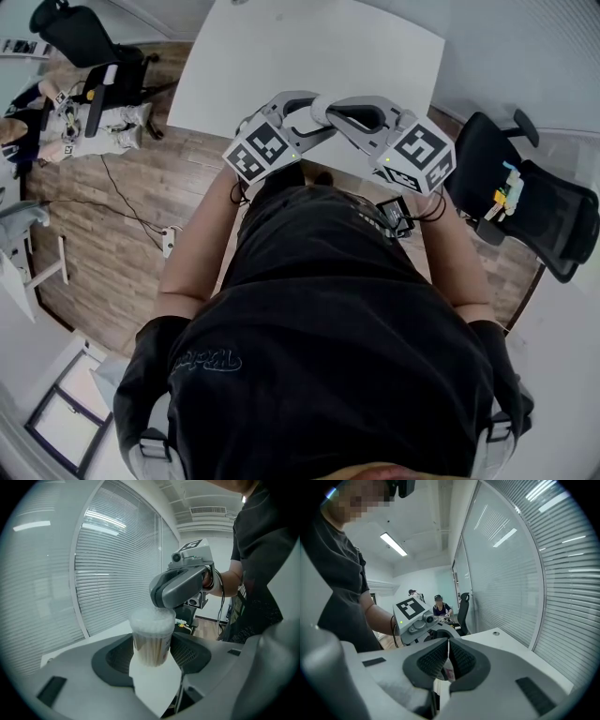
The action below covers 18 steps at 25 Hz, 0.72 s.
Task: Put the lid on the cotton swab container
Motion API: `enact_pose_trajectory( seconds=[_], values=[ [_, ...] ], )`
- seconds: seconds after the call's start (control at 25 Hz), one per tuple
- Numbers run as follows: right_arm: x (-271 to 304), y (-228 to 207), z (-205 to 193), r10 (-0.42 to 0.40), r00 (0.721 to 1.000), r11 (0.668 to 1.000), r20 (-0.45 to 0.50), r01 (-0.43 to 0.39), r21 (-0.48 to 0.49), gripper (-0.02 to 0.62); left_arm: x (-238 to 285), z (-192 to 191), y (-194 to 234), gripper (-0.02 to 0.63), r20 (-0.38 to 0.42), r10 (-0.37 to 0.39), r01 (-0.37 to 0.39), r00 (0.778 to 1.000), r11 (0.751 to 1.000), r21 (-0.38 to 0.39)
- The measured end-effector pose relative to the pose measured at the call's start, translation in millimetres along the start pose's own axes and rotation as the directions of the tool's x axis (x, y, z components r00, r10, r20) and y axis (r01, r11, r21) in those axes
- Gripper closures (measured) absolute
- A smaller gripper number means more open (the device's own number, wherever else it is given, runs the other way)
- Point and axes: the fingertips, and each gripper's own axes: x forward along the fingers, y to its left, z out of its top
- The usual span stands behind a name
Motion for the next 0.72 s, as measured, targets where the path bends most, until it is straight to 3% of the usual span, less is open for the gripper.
enact_pose_trajectory(
  seconds=[0.72],
  values=[
    [-14,-35,-48,-0.144,0.989,0.982,0.035,0.139,0.127,0.569,9,-27,10,0.351,-0.020,0.071,-0.072,0.997,0.994,-0.079]
  ],
)
